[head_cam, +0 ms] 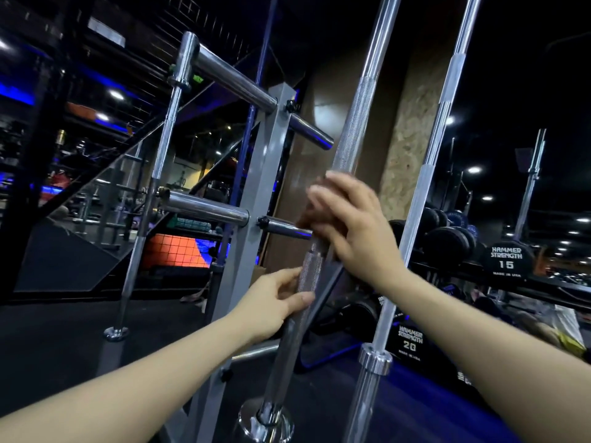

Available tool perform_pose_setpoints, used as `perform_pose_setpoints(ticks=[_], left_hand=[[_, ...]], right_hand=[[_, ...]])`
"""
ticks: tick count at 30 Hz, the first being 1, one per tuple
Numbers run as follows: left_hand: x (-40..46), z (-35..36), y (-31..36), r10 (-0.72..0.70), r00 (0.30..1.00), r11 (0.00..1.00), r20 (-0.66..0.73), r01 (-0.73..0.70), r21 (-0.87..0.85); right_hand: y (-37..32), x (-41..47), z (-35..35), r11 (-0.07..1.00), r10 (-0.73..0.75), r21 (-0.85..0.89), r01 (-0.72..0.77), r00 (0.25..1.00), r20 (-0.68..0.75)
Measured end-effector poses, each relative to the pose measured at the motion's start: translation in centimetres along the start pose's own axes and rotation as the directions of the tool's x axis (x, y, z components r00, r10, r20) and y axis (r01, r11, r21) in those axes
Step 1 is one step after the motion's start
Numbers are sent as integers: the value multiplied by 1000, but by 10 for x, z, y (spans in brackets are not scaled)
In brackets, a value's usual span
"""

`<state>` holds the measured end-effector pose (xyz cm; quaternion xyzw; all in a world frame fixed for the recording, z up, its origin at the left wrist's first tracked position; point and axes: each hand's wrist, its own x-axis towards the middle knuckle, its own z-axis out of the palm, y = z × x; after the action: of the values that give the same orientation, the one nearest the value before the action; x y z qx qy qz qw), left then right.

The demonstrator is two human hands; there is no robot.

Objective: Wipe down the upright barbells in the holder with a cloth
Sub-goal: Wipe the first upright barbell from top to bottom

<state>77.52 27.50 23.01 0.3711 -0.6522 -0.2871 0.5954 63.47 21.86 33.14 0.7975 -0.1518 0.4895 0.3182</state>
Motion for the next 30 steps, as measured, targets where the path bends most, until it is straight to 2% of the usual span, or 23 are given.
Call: perform_pose_setpoints(ticks=[5, 7, 12, 17, 19, 22, 26, 28, 30], left_hand=[[-15, -6, -29, -69, 998, 994, -9, 69, 89], [-14, -7, -31, -70, 997, 990, -23, 72, 125], [-16, -4, -31, -56, 998, 993, -29, 59, 106], [-14, -4, -35, -71, 996, 991, -49, 76, 106], [-13, -5, -37, -72, 997, 991, -40, 76, 106], [-11, -6, -40, -71, 996, 986, -46, 77, 148], [-8, -9, -45, -96, 995, 980, -40, 101, 169], [-8, -8, -45, -106, 994, 982, -31, 110, 153], [-9, -7, -46, -115, 993, 987, -29, 118, 112]], right_hand=[[-15, -7, 25, 965, 231, 170, -199, 953, -195], [-28, -36, 37, 967, 218, 174, -186, 957, -192], [-31, -66, 26, 981, 123, 156, -116, 992, -38], [-40, -13, 28, 976, 217, 22, -216, 966, -139], [-39, -5, 31, 981, 188, -20, -195, 964, -186], [-38, -26, 34, 985, 171, 38, -167, 957, -235], [-50, -54, 34, 945, 298, 217, -245, 918, -263], [-52, -39, 32, 959, 280, 123, -256, 926, -253], [-53, -12, 31, 971, 193, -100, -219, 955, -224]])
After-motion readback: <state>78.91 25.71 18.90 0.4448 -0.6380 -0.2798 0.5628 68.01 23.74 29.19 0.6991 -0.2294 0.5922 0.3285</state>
